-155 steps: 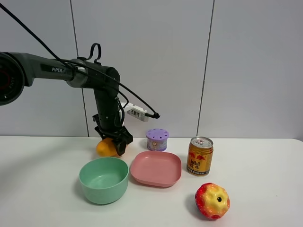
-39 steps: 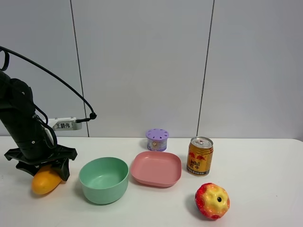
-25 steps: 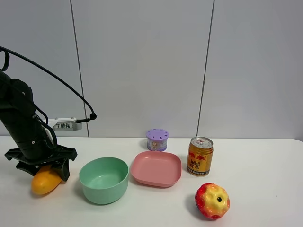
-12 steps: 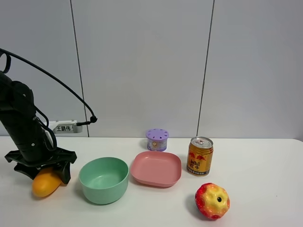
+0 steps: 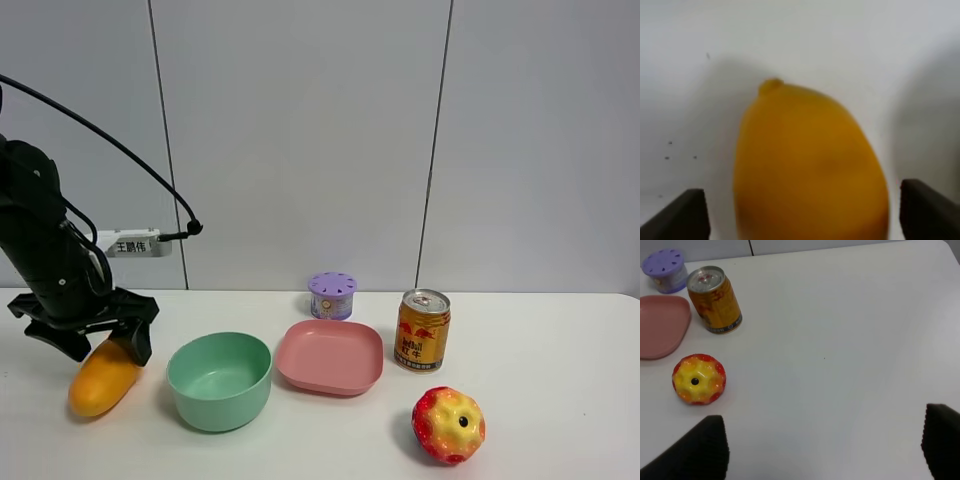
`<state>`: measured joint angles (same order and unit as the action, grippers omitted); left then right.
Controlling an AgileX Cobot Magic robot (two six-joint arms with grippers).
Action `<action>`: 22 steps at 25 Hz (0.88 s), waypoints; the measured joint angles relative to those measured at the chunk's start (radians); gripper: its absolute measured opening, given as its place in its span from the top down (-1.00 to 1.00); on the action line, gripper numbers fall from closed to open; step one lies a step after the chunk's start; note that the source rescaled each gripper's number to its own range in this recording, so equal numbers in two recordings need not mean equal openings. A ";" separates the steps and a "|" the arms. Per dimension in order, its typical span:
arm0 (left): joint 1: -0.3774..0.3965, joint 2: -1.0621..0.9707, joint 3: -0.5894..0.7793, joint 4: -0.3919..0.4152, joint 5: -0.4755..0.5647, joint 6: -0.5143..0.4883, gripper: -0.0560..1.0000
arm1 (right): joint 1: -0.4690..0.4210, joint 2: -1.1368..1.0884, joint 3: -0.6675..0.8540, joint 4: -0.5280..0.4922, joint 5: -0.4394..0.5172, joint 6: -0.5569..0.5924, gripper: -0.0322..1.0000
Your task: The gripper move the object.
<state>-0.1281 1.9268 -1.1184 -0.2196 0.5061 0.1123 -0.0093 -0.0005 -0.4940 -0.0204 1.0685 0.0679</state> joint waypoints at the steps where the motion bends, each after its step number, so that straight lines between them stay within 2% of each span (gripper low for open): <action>1: 0.000 -0.018 0.000 -0.002 0.007 0.000 -0.03 | 0.000 0.000 0.000 0.000 0.000 0.000 -1.00; 9: 0.000 -0.203 -0.021 0.001 0.104 0.002 -0.04 | 0.000 0.000 0.000 0.000 0.000 0.000 -1.00; 14: 0.000 -0.407 -0.100 0.055 0.199 0.002 -0.05 | 0.000 0.000 0.000 0.000 0.000 0.000 -1.00; 16: 0.000 -0.511 -0.127 0.088 0.218 0.003 -0.17 | 0.000 0.000 0.000 0.000 0.000 0.000 -1.00; 19: 0.000 -0.665 -0.145 0.131 0.224 0.037 -0.47 | 0.000 0.000 0.000 0.000 0.000 0.000 -1.00; 22: 0.000 -0.806 -0.147 0.159 0.241 0.053 -0.58 | 0.000 0.000 0.000 0.000 0.000 0.000 -1.00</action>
<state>-0.1281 1.1204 -1.2656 -0.0604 0.7472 0.1651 -0.0093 -0.0005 -0.4940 -0.0204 1.0685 0.0679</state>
